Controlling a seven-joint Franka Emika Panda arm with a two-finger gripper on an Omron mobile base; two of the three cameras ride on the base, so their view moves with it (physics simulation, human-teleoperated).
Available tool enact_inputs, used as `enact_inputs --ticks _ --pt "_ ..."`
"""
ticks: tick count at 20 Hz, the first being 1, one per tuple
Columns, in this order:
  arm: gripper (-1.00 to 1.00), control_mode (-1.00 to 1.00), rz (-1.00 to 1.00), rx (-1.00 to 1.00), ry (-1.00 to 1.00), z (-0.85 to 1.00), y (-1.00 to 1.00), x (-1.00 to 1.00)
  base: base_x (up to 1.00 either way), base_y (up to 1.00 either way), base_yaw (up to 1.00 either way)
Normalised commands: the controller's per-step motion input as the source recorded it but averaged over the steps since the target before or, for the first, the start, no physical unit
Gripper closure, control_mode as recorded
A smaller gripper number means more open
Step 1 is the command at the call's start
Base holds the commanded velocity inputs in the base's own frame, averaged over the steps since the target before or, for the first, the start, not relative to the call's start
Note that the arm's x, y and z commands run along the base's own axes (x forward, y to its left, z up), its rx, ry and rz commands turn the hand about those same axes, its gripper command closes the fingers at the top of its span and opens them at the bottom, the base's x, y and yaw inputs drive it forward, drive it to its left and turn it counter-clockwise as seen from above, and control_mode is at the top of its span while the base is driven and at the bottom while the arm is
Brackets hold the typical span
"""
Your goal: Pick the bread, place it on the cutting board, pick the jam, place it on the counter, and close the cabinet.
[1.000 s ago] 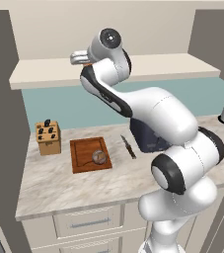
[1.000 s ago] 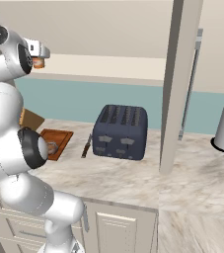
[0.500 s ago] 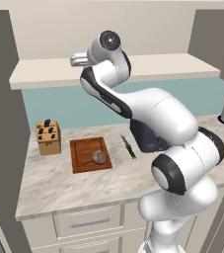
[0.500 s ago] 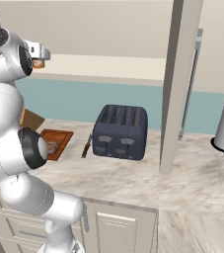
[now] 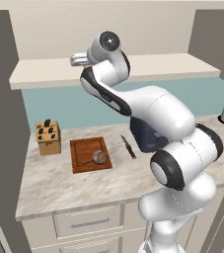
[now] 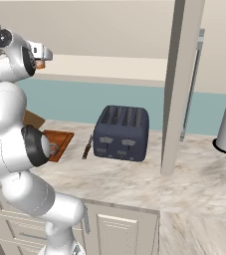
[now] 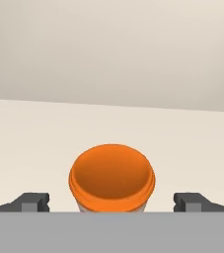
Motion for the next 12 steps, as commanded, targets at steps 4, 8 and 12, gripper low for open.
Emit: enact_inputs --ticks 4,8,12 --pt "-1.00 -1.00 0.00 0.00 0.00 0.00 0.03 0.07 0.00 0.00 0.00" --pt "-1.00 -1.00 0.00 0.00 0.00 -0.03 0.04 0.08 0.00 0.00 0.00" --pt "-1.00 -1.00 0.00 0.00 0.00 -0.04 0.03 0.09 0.00 0.00 0.00"
